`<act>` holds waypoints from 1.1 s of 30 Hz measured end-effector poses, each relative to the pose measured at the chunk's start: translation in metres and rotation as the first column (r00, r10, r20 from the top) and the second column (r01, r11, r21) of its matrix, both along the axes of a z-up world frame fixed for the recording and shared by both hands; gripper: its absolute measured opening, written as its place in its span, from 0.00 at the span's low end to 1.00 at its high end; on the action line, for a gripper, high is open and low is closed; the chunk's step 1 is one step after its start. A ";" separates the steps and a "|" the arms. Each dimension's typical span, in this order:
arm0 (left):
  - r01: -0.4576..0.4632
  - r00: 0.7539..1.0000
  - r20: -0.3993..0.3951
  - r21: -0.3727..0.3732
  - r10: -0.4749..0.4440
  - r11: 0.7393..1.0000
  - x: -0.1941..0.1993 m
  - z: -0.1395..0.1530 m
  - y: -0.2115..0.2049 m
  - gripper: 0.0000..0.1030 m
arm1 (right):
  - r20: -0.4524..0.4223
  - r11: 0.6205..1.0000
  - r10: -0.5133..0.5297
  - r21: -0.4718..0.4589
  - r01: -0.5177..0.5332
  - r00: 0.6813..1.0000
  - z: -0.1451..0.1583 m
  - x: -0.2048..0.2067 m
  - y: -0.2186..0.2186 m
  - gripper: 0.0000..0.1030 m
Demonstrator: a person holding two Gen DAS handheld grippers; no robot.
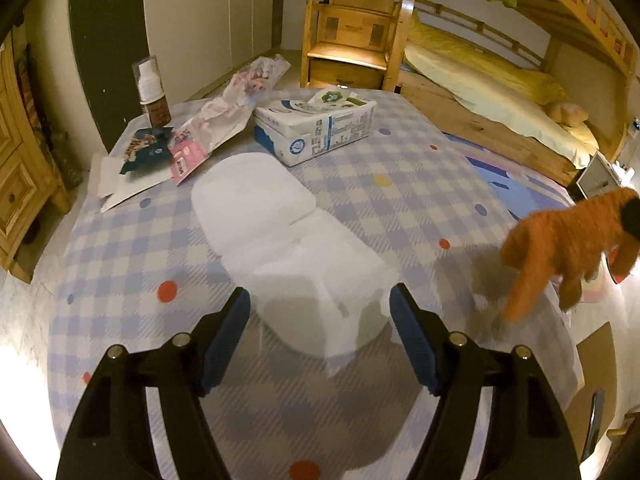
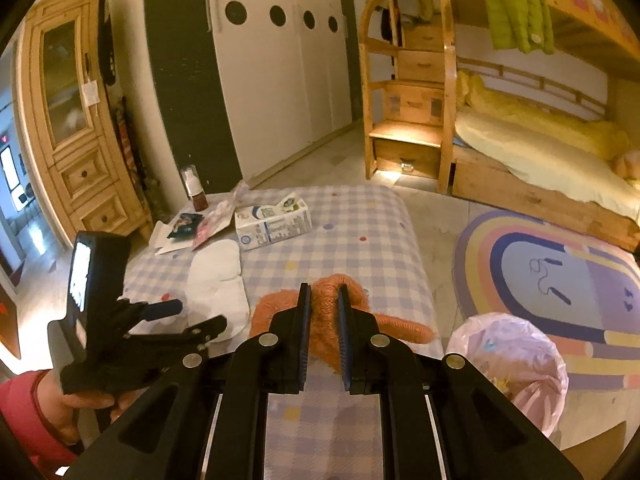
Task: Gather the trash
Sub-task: 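Grasp the white pad on the table with the left gripper, then carry the orange glove with the right gripper to the bin while the left carries the white pad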
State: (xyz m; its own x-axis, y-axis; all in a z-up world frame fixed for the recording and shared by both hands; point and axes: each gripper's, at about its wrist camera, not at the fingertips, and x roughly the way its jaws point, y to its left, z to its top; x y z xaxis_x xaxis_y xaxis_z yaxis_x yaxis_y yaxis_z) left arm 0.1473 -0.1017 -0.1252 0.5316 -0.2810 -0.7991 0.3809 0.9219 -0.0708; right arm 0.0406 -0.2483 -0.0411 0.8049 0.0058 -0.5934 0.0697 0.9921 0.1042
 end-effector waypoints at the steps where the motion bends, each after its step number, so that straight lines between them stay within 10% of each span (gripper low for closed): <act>1: 0.001 1.000 -0.006 0.007 -0.001 1.000 0.001 -0.002 -0.002 0.68 | -0.002 1.000 -0.001 0.003 0.001 1.000 -0.001 0.000 -0.001 0.12; 7: -0.008 1.000 0.030 0.092 0.006 0.996 0.002 -0.009 -0.012 0.65 | -0.005 1.000 -0.003 0.010 0.003 1.000 -0.001 -0.003 -0.002 0.12; 16: -0.046 0.996 0.075 0.094 0.039 0.995 0.003 -0.006 0.012 0.02 | -0.007 1.000 -0.002 0.018 0.002 1.000 -0.005 -0.016 0.002 0.12; 33: 0.049 0.972 0.235 -0.144 -0.014 0.988 -0.069 0.102 0.058 0.00 | 0.108 0.998 -0.044 0.041 0.040 0.993 0.030 -0.058 -0.013 0.12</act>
